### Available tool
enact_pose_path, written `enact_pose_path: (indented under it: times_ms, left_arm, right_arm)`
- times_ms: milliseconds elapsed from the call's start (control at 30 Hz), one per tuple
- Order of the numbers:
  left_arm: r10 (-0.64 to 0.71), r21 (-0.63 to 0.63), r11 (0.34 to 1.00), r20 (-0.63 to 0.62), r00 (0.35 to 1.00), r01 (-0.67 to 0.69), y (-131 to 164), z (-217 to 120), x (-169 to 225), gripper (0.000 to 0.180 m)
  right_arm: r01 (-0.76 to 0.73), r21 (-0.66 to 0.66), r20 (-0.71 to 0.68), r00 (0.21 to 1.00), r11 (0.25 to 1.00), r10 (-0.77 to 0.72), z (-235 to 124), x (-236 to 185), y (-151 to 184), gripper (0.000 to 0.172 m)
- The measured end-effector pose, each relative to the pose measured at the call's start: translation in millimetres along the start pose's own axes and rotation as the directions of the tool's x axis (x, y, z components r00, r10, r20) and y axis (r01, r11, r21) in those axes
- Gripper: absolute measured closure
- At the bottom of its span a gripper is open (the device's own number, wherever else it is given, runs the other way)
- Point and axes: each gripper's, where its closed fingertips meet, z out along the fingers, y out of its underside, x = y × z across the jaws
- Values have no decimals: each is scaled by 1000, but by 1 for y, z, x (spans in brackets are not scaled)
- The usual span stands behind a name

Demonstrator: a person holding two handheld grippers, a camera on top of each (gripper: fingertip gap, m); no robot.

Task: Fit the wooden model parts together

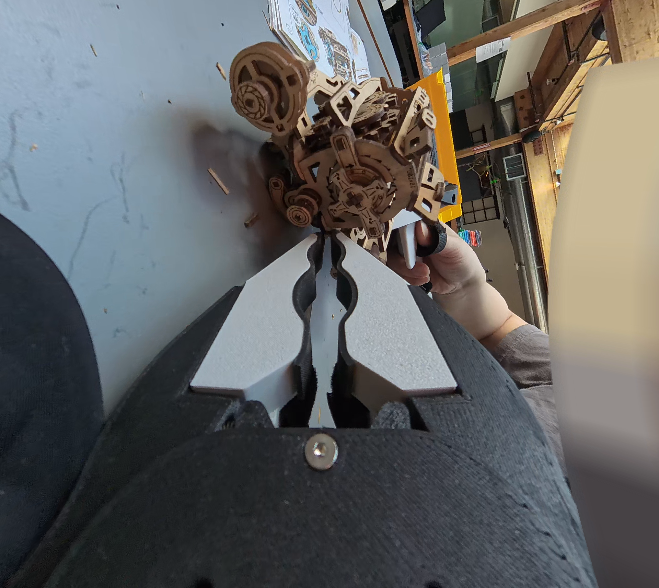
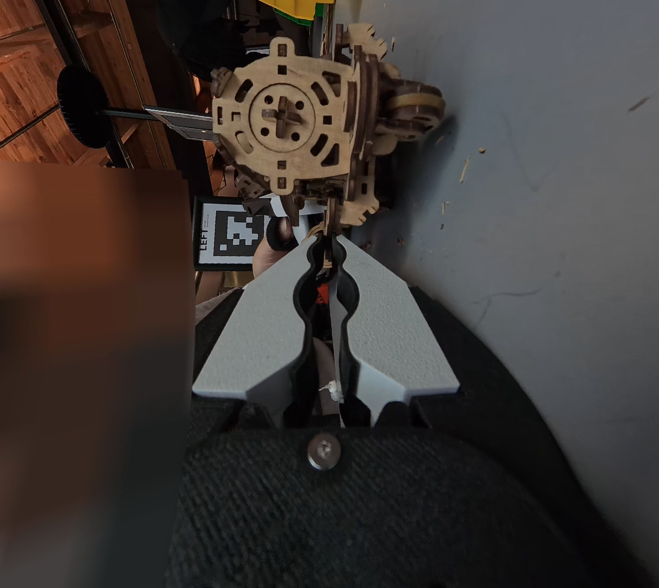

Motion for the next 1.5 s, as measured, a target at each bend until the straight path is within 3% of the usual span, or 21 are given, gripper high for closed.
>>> enact_pose_path:
  times_ms: [900, 1300, 1500]
  left_arm:
    - [-1, 27, 1000, -16, 1000, 2, -1, 1, 2, 180]
    - [-63, 41, 997, -37, 997, 64, -5, 1, 4, 173]
    - [-71, 59, 996, -23, 997, 73, -6, -1, 2, 179]
  right_arm:
    - [-16, 16, 17, 1000, 1000, 16, 2, -3, -2, 163]
    - [-16, 24, 1, 1000, 1000, 16, 4, 0, -3, 170]
    - [-16, 26, 1, 1000, 1000, 16, 4, 0, -4, 170]
